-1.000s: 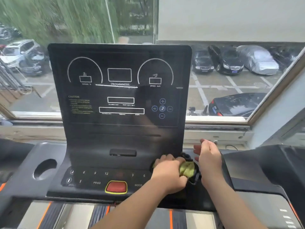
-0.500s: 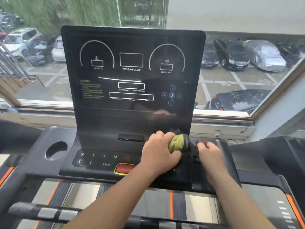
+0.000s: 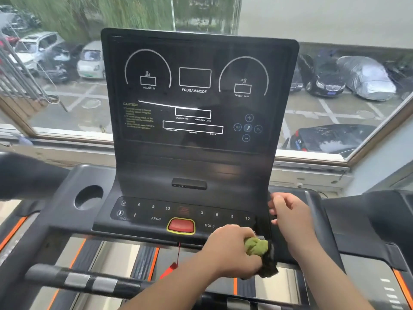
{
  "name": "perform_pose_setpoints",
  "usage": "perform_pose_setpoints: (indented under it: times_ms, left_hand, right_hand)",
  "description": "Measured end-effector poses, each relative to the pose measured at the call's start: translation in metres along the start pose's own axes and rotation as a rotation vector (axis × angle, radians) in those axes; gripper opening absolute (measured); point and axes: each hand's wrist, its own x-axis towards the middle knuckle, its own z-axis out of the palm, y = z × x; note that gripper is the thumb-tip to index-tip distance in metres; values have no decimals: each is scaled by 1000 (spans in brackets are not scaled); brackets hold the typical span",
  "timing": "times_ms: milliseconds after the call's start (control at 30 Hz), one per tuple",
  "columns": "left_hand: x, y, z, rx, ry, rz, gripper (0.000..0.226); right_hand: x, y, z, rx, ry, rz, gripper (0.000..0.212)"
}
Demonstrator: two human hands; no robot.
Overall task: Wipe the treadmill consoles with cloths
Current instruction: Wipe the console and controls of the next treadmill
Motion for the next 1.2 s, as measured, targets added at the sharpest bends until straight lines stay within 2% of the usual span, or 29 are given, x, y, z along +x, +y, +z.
perform_pose_setpoints:
  times_ms: [133,267,400,567,667,800,933,1067,1200]
  left_hand:
    - [9,-20,-40,75,187,48,33]
    - [25,-58,-73,317,204,52,46]
    - [24,-94,-83,209,161,-45,52]
    - [9,-132,-101,121,294,-146,58]
    - [-9,-169,-115,86,363,-200,53]
    - [-33,-222,-134,172,436,-251,61]
    - [-59,-261,-141,211,538,-261,56]
    - [-86,-270,-146,206,451,-302,50]
    - [-106,-251,-147,111,246,-294,23]
  right_hand:
    - [1,-5,19,-2,-14,-43,23]
    - [-5,-6,43,1,-67,-46,21]
    - [-12,-5,68,31,-140,-24,22]
    - [-28,-21,112,7,-222,-29,22]
    - [-41,-34,146,-5,-303,-14,22]
    - [-60,-53,190,17,-364,25,18]
    - [-77,-69,220,149,-403,170,17]
    - [-91,-79,232,142,-369,200,19]
    - [-101,-80,234,168,-295,200,21]
